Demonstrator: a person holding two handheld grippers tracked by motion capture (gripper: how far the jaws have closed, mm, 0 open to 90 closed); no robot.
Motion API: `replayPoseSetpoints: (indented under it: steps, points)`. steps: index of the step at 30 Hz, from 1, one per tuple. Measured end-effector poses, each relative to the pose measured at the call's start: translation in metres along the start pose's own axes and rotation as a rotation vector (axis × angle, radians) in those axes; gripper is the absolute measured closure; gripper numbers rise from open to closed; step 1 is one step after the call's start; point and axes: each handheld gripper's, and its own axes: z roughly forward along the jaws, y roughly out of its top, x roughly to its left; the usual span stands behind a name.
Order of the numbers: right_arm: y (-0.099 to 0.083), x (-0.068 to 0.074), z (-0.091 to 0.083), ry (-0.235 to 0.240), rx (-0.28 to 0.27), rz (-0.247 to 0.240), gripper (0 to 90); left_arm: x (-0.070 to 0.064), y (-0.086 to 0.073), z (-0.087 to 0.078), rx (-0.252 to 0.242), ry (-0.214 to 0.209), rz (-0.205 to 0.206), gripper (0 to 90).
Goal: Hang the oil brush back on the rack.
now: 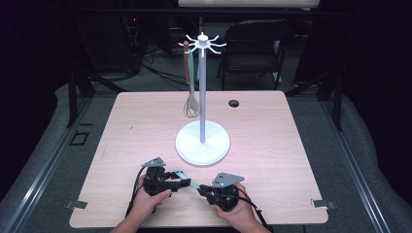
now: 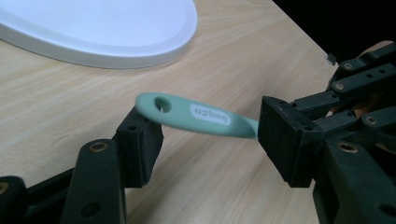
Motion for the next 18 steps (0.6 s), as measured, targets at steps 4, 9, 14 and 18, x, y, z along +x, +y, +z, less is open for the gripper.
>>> replayPoseSetpoints:
  steps: [4, 9, 14, 18]
  points:
    - [-0.0006, 0.0021, 0.0017, 0.007, 0.003, -0.009, 82.6, -0.003, -0.001, 0.0047, 0.011, -0.013, 0.004, 39.8]
    - [-0.0006, 0.003, 0.0019, 0.008, 0.009, -0.018, 82.6, -0.0046, -0.0014, 0.0072, 0.019, -0.018, 0.011, 39.4]
    - [-0.0014, 0.004, 0.0034, 0.011, 0.021, -0.025, 82.6, -0.0037, -0.0007, 0.0056, 0.005, -0.019, 0.007, 40.6]
    - [-0.0019, 0.0056, 0.0051, 0.01, 0.032, -0.035, 82.5, -0.0035, -0.0007, 0.0056, 0.01, -0.021, 0.004, 42.2]
